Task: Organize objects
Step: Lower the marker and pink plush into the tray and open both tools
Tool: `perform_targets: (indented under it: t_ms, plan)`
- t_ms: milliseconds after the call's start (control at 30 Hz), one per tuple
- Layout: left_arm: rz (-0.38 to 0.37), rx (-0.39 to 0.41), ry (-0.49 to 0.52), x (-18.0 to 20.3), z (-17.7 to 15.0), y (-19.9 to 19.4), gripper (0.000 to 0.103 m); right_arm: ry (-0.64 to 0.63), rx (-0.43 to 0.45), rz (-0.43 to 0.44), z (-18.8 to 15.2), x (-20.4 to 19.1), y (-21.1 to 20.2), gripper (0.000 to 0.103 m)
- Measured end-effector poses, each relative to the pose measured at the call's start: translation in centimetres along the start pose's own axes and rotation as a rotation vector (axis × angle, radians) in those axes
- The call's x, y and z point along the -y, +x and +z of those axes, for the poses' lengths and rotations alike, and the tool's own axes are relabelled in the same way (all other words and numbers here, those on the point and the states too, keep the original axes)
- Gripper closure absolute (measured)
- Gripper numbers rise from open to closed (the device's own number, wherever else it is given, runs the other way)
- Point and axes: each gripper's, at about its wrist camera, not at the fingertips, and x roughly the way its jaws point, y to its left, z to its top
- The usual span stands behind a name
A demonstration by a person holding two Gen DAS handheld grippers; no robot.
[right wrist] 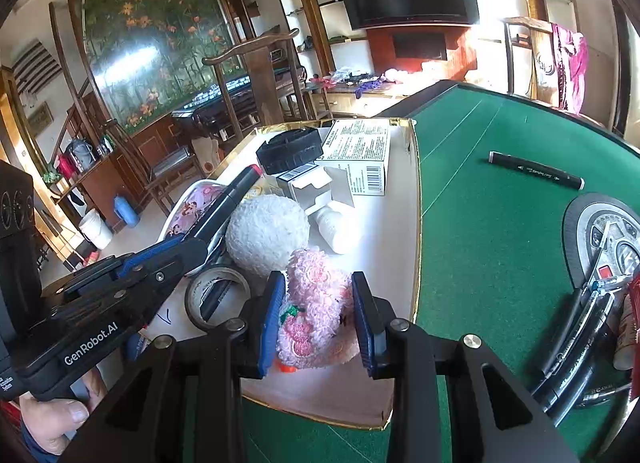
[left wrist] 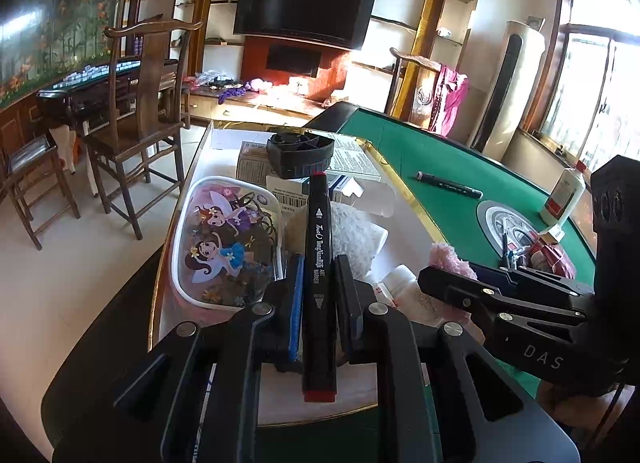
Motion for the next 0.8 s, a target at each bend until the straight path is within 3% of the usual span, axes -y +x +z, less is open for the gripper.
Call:
perform_targets:
  t_ms: [533,800]
  plan:
    - [0.001,-0.019,-0.007,-0.3,-0.4,0.7,0.089,-0.074,0.006,-0.045,0.6,-1.2,1.5,0.070]
    - [-0.002,-0.040,-0.029,-0.8,-0.4,1.0,0.089,-0.096,0.011,-0.061,0.7,-1.2,1.8,0.062]
